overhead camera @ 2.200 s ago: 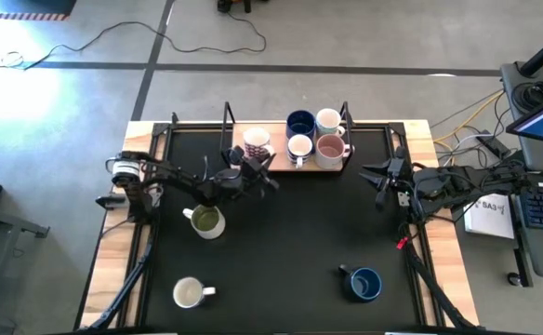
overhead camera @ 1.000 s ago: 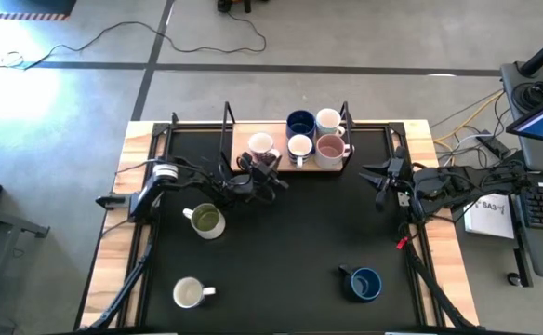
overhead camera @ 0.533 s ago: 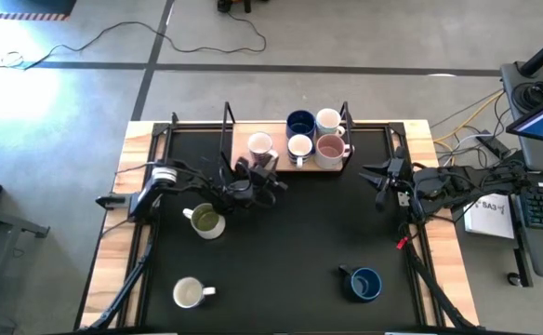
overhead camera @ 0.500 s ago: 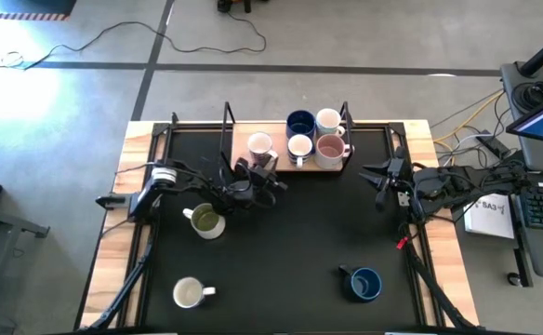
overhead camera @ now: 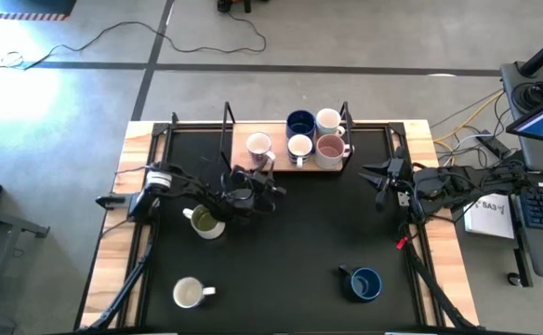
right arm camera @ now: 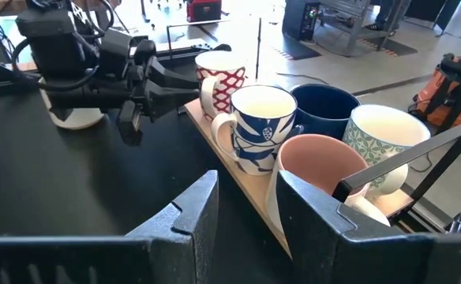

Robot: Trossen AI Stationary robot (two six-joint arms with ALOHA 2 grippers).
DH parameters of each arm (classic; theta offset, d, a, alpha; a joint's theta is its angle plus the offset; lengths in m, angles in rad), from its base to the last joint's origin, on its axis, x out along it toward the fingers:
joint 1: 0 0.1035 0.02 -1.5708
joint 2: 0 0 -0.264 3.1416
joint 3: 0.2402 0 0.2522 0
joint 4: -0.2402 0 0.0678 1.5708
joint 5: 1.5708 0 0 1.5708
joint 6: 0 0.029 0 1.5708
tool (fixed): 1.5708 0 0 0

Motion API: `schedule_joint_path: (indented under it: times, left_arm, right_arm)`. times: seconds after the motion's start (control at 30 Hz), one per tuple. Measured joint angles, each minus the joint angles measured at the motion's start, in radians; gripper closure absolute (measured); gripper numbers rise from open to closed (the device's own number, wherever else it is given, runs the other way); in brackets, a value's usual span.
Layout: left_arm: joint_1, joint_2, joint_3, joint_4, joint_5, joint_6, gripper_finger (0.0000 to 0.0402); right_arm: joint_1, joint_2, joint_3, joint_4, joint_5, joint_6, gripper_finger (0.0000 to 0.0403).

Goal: Place coffee mugs
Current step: Put the red mug on the shelf

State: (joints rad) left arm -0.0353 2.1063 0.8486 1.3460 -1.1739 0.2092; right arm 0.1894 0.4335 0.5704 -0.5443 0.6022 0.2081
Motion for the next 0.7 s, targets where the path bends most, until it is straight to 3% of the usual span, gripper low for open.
schedule_joint_path:
  times: [0.37,0.7]
  left_arm:
    - [-0.061,-0.011,0.000,-0.019,-0.030,-0.022,0.0319]
    - [-0.087,-0.011,0.037,-0.159,0.237,-0.073,0.0319]
  right_arm:
    - [0.000,0.000,0.000,0.000,0.000,0.000,0.0282]
    - [0.000,0.000,0.000,0.000,0.000,0.000,0.0282]
